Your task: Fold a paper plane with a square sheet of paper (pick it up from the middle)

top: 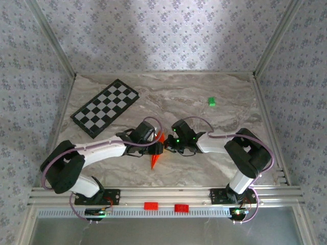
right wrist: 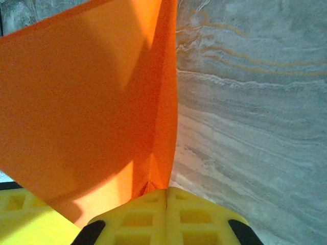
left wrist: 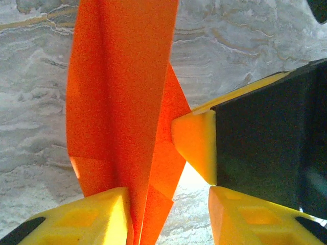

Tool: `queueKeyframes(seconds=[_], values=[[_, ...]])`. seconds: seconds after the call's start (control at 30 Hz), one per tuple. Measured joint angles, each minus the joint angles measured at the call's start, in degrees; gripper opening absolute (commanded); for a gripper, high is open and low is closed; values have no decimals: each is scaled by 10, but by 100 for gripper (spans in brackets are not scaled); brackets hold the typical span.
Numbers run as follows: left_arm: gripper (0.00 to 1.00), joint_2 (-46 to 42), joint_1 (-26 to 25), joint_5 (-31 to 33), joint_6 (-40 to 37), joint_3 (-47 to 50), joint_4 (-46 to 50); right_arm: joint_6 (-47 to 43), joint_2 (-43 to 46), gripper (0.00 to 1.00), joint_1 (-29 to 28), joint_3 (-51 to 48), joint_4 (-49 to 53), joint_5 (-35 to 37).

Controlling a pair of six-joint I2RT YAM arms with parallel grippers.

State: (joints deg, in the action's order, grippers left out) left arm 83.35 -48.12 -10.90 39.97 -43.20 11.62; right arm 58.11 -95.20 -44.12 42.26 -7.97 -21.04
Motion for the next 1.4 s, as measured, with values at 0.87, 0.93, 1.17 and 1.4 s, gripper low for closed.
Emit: queueKeyframes(seconds=[0.87,0.93,1.17,1.4], values=[[42,4,0,30,0,6,19,0,-1,0,3,0,-5,-8],[41,4,0,30,3,10,19,0,-1,0,3,0,-5,-9],[43,4,0,30,18,24,14,0,-1,0,3,0,-5,-9],[47,-15,0,31,28,26,10,0,-1,0,3,0,-5,-9]])
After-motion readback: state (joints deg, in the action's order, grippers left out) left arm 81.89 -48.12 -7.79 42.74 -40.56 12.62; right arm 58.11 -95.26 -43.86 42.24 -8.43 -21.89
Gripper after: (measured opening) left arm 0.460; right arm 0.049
